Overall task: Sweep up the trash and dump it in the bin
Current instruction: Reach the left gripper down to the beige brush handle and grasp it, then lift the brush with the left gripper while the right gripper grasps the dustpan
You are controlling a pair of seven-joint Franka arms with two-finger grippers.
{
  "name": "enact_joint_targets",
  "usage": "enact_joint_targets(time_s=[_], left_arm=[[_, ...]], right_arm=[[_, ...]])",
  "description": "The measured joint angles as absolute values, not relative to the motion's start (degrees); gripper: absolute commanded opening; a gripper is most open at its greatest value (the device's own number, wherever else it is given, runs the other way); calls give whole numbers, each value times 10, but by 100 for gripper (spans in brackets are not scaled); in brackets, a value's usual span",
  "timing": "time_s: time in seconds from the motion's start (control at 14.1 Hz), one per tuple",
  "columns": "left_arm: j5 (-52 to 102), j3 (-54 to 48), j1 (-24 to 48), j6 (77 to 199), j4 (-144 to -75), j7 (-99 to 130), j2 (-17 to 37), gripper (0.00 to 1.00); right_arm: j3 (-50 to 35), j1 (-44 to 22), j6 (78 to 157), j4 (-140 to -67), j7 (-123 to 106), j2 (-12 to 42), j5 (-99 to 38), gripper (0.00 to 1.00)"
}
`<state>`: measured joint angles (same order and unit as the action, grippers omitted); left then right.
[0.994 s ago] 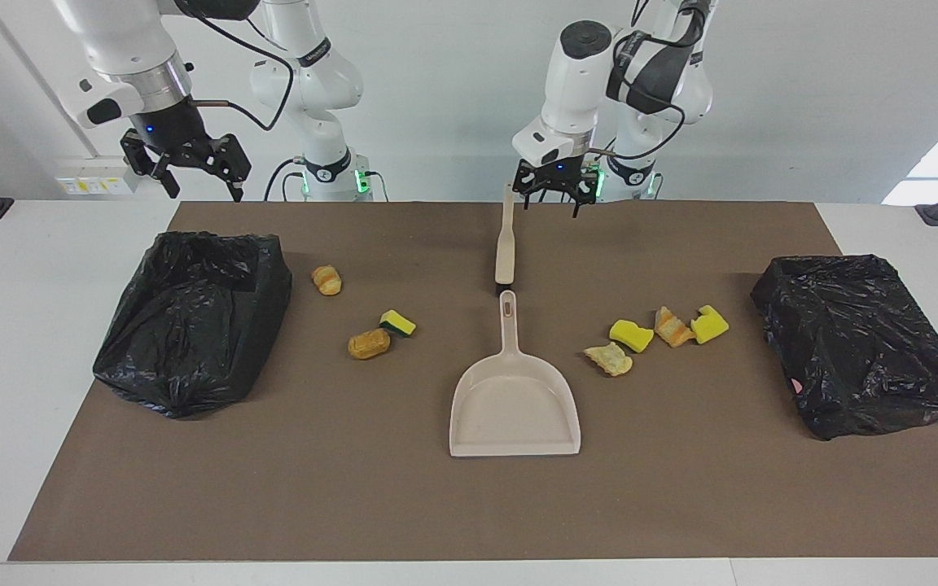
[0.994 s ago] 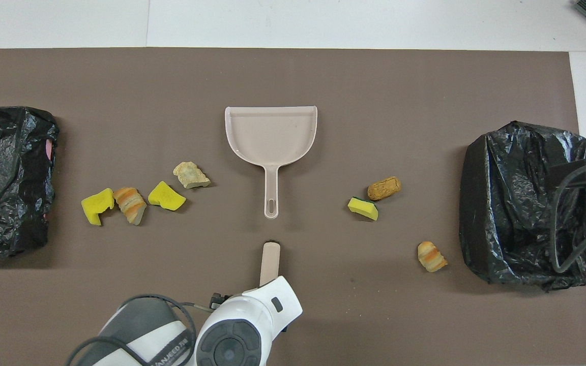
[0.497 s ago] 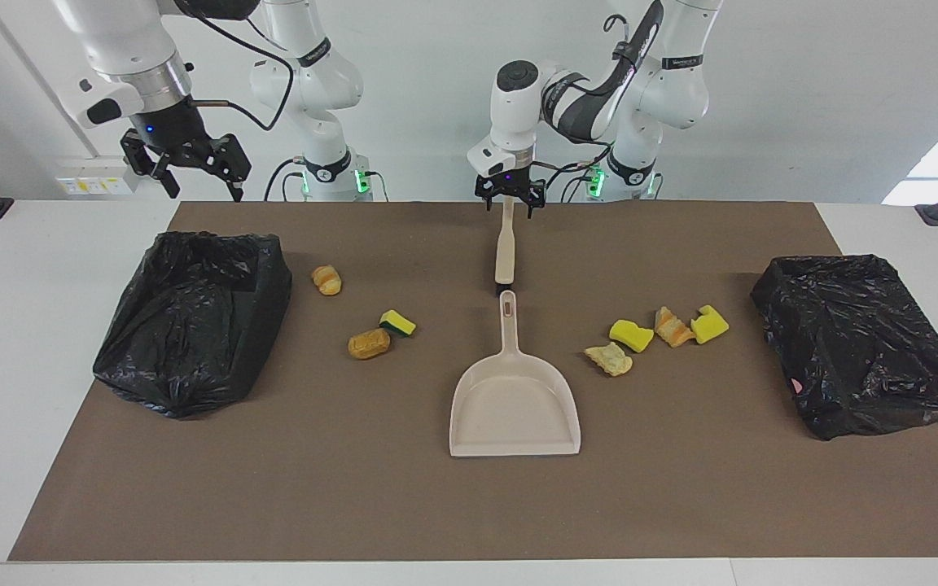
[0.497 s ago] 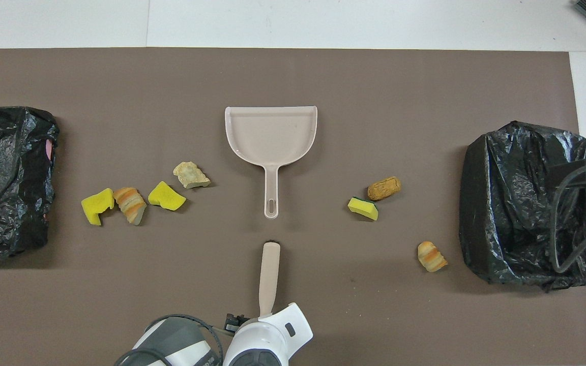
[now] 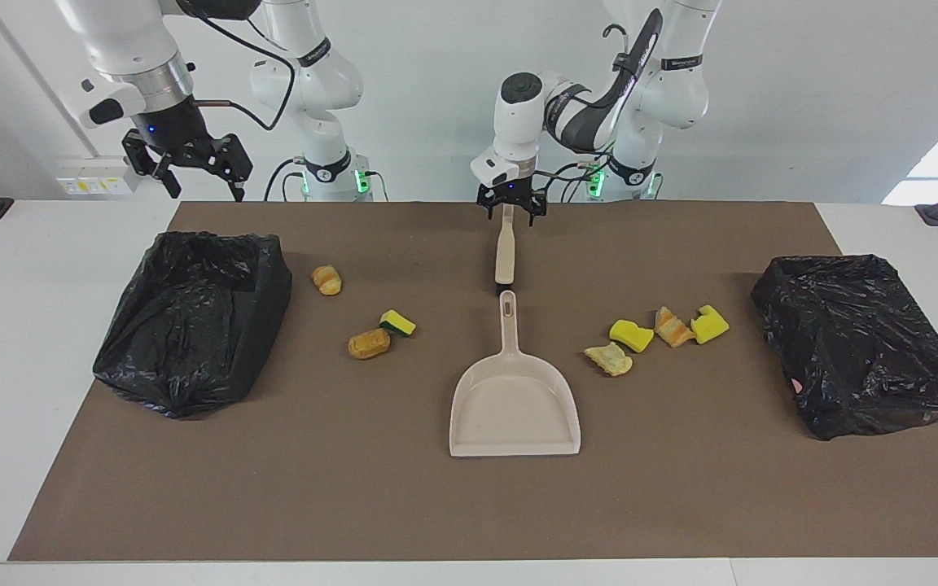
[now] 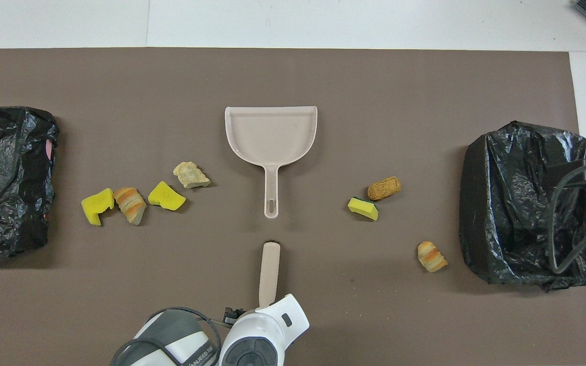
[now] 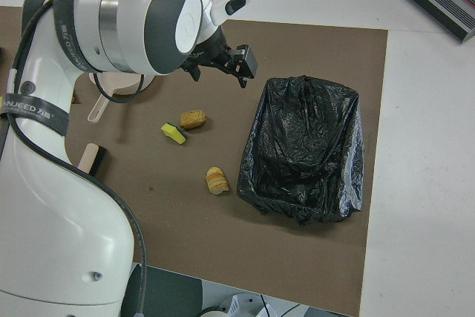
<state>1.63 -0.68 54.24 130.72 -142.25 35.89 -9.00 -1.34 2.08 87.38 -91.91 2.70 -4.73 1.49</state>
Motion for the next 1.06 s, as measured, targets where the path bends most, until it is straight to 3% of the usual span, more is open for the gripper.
enact_joint_targets(time_s=[0.07, 0.14, 0.28, 0.71, 1.06], left_arm=[[16, -7, 542, 1307, -1423, 359, -89, 49], [16, -7, 542, 1306, -1422, 359, -89, 22], [16, -7, 542, 1304, -1422, 359, -89, 0], [11, -5, 536, 1255, -1398, 359, -91, 0], [10, -2, 481, 1200, -1354, 349, -113, 0]], right_arm=[[-15, 16, 874, -919, 27, -47, 15, 100], [-17, 10, 874, -919, 27, -47, 15, 100], [-21, 3, 863, -919, 27, -45, 15, 100], [-52, 1, 853, -857, 27, 25, 15, 100], [-62, -4, 895, -834, 28, 77, 0, 100]])
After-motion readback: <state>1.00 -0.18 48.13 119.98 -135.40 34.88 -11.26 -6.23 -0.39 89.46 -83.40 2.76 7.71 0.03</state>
